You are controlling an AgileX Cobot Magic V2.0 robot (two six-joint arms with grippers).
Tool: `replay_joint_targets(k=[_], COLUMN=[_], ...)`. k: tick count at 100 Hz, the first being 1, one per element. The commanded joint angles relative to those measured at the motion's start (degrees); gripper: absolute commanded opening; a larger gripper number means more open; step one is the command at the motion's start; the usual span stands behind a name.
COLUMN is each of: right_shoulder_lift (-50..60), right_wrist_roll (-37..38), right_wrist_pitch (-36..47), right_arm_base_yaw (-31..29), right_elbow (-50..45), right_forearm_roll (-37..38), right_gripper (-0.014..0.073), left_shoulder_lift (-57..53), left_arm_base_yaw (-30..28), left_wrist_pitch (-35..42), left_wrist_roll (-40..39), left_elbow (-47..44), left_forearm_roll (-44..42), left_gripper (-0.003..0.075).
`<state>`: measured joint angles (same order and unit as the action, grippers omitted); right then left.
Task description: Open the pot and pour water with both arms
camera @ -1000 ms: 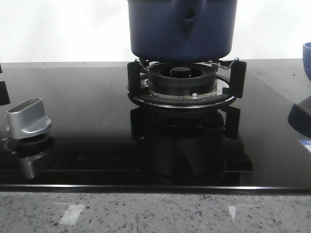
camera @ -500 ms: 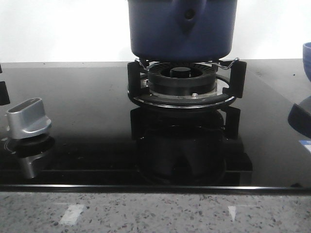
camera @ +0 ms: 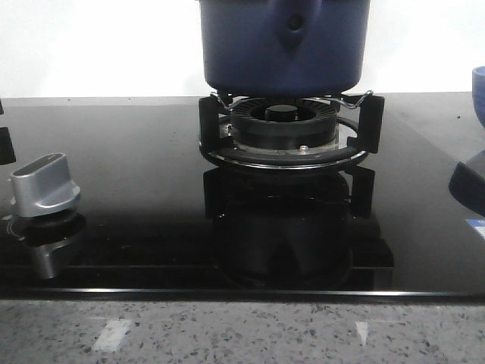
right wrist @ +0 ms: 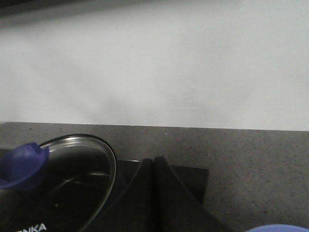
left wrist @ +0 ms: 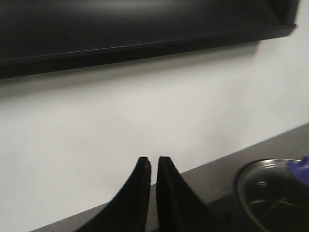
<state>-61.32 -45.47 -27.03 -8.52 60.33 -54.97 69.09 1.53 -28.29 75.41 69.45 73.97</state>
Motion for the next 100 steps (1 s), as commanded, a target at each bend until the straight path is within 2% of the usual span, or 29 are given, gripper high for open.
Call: replay_joint_targets(k=[1,19,41,54,76,100], right_shoulder_lift=[4.9,13.9,27.6,35.6,45.1,46.4], right_wrist_roll=[-4.4,-9.3,-9.8,-9.8,-9.8,-9.8], right_wrist_pitch=[5.9,8.4,8.8,9.1,9.1,8.5], right_arm_base_yaw=[0.2,0.2,0.2,0.2,0.2,0.2], right_elbow=[-3.2,-13.9,-26.8,-34.0,-41.3,-42.5], right_forearm_roll=[-2.1,-2.1,-2.1,-2.1,-2.2,-2.2], right_gripper=[-0.0053,-0.0054,-0.0055,-0.0055,-0.0055,-0.0055], left_shoulder_lift=[-6.2,-15.0,-28.8,-36.8,-46.5,-48.0], left_arm_base_yaw=[-0.3,-0.3,-0.3,-0.3,-0.3,-0.3], left_wrist_pitch=[9.4,12.3,12.7,12.7,12.7,12.5], left_wrist_roll=[0.8,5.9,17.7,20.6,20.6,20.5], left_elbow=[-4.8,-18.1,-34.1,-41.3,-48.5,-49.8], left_forearm_roll=[2.6,3.8,20.7,24.8,25.0,25.1], left_gripper=[-0.0020,-0.0020,-0.0020,-0.0020,-0.0020,-0.0020])
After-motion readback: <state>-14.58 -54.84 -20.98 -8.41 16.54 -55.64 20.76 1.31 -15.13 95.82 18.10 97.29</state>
